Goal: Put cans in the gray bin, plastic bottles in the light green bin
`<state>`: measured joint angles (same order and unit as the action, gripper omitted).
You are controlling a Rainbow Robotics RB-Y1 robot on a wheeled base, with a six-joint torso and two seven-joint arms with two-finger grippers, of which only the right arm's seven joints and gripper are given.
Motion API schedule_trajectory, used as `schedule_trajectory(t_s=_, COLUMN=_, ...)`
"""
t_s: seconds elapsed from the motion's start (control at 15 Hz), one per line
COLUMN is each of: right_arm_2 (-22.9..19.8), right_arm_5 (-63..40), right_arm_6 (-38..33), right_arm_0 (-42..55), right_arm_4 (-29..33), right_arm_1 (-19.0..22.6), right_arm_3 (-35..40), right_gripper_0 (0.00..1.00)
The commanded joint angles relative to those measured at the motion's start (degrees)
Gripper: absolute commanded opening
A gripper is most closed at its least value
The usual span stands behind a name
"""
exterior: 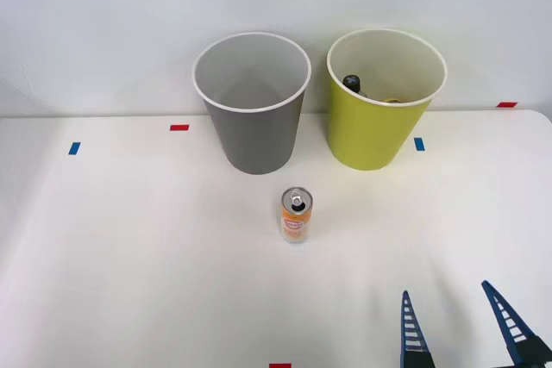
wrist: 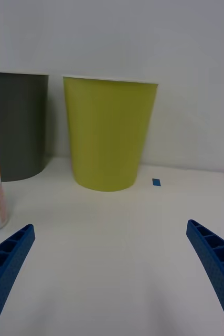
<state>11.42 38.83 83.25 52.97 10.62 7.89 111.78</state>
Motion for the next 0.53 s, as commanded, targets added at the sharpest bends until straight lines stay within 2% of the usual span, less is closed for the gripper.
schedule_trajectory(t_s=0.07, right_arm_2=0.6, right_arm_5=3.7, right_arm_6=1.7, right_arm_0=1.7, right_arm_4=0.1, right_arm_1=-0.5, right_arm_3=-2.1, right_gripper_0=1.00)
schedule_trajectory(t_s=0.2, right_arm_2=0.4, right_arm_5=8.9, right_arm_6=2.4, right_arm_0=0.4, right_arm_4=0.2, right_arm_1=-0.9, right_arm_3=-7.2, right_gripper_0=1.00)
schedule_trajectory(t_s=0.4, right_arm_2=1.1, right_arm_5=9.7, right_arm_6=3.7, right_arm_0=1.8, right_arm_4=4.0, right_arm_1=-0.9, right_arm_3=-7.7, right_gripper_0=1.00)
schedule_trajectory(t_s=0.53, right_arm_2=2.6, right_arm_5=9.6, right_arm_6=4.0, right_arm_0=1.8, right_arm_4=4.3, right_arm_1=0.0, right_arm_3=-8.4, right_gripper_0=1.00)
